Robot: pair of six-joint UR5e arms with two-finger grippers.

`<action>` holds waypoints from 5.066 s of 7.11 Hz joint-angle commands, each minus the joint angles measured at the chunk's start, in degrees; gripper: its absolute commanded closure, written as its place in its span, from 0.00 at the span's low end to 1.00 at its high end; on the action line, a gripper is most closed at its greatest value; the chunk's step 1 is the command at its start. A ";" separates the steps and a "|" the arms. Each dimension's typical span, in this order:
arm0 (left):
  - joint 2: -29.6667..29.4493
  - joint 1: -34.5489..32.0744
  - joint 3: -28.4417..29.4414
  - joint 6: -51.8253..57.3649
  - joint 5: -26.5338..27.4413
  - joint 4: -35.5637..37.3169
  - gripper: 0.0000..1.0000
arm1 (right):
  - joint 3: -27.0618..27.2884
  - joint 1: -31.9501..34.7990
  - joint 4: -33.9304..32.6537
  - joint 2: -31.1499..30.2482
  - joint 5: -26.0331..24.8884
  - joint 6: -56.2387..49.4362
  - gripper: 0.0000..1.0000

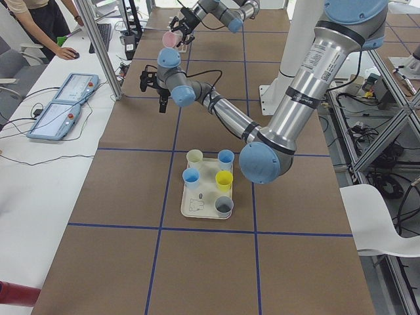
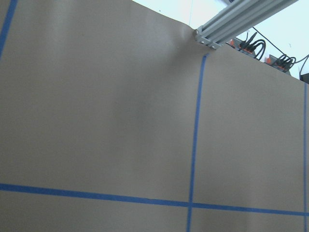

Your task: Transfer IKEA cup to right arm and place on rack

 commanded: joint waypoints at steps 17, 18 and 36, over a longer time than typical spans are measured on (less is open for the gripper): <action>8.03 -3.94 -1.57 15.26 -1.75 -0.44 0.00 | -19.97 17.41 2.44 -15.63 -19.29 -90.03 0.69; 7.94 -3.94 -1.57 15.26 -1.84 -0.44 0.00 | -21.12 17.06 3.52 -15.81 -19.91 -89.76 0.69; 9.77 -4.47 -3.92 15.96 -1.84 0.08 0.00 | -20.44 13.89 3.54 -14.24 -18.19 -82.86 0.01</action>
